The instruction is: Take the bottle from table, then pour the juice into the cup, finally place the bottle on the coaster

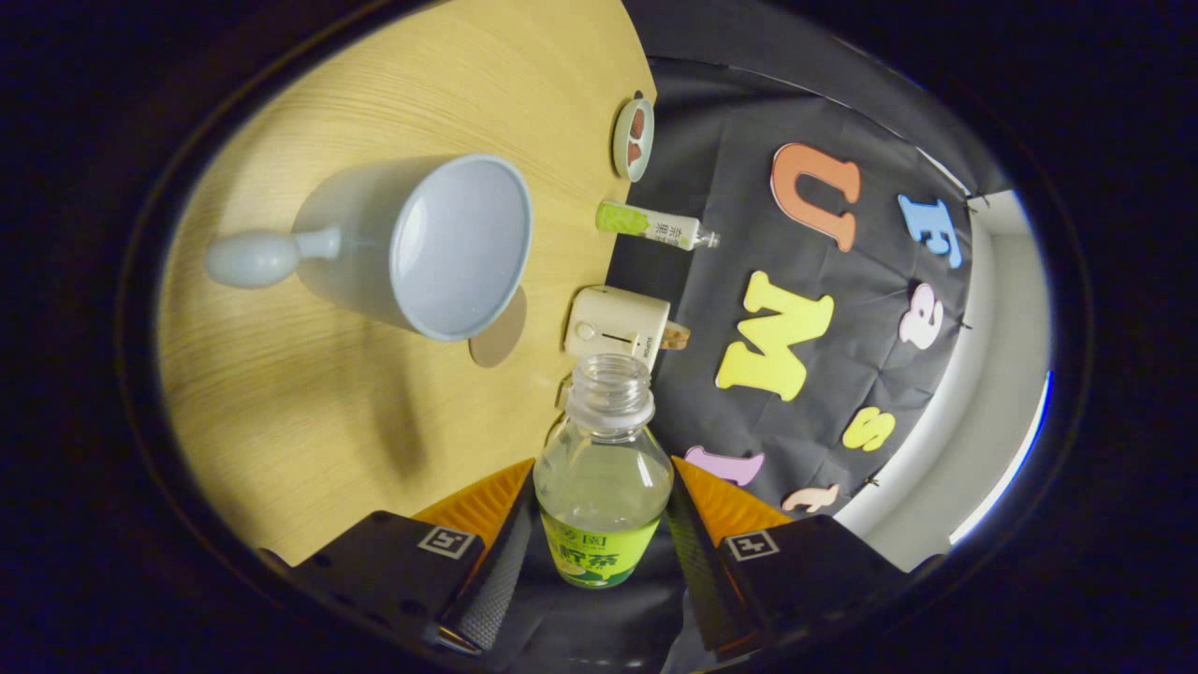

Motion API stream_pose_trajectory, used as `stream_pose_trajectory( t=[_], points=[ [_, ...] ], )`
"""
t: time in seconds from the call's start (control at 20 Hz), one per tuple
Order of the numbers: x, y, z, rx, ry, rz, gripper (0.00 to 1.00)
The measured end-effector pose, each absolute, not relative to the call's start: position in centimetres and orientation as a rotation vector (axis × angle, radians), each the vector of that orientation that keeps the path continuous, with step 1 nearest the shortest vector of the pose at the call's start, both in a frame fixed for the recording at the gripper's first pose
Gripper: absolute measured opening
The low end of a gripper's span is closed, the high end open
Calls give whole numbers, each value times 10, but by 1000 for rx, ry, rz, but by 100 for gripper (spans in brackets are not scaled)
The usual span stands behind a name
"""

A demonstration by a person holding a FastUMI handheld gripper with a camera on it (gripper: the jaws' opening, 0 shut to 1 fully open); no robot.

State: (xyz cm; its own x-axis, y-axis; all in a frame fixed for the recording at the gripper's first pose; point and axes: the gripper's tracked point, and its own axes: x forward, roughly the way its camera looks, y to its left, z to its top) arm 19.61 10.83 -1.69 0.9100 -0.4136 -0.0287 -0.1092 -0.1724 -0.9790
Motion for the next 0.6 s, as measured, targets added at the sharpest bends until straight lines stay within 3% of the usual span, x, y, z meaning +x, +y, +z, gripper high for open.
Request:
stream_pose_trajectory(
  t=[0.6],
  points=[
    [198,113,-7,-1811,393,-264,82]
  ],
)
